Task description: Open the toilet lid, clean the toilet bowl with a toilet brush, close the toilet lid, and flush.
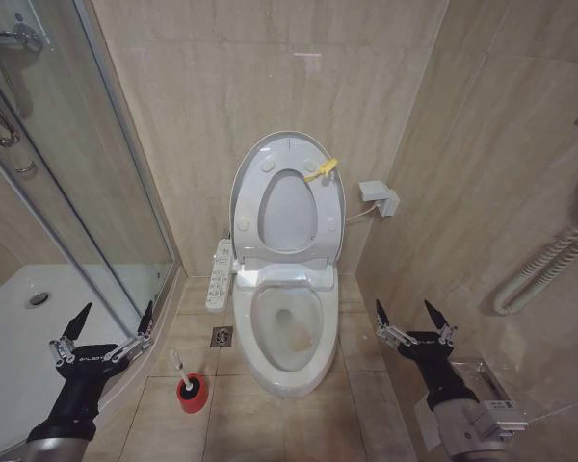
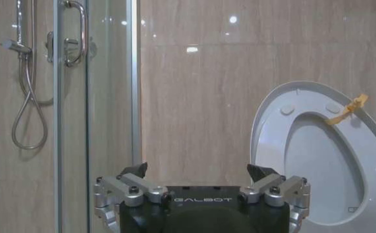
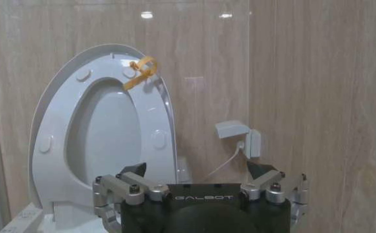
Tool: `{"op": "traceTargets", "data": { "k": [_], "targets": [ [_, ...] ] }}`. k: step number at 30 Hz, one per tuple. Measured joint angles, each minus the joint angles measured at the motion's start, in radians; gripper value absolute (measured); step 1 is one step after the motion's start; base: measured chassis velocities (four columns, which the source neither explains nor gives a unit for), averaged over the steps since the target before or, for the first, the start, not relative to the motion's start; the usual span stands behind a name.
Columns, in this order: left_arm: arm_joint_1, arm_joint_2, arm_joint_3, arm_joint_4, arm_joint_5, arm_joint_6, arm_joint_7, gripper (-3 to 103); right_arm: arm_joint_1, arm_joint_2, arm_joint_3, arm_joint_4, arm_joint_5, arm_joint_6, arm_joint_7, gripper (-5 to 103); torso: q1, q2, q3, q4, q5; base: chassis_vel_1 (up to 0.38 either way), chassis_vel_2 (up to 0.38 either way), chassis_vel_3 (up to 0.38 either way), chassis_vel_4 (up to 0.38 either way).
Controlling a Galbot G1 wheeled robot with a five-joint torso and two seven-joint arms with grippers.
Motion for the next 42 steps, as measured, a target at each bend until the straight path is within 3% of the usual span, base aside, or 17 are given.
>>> {"op": "traceTargets", "data": {
  "k": [42],
  "targets": [
    [0.0, 0.0, 0.0, 0.0, 0.0, 0.0, 0.0, 100, 0.001, -0.001, 0.0, -0.002, 0.0, 0.002, -0.001, 100, 0.0, 0.0, 0.0, 0.0, 0.0001, 0.0, 0.0, 0.0, 0.0]
  ]
}}
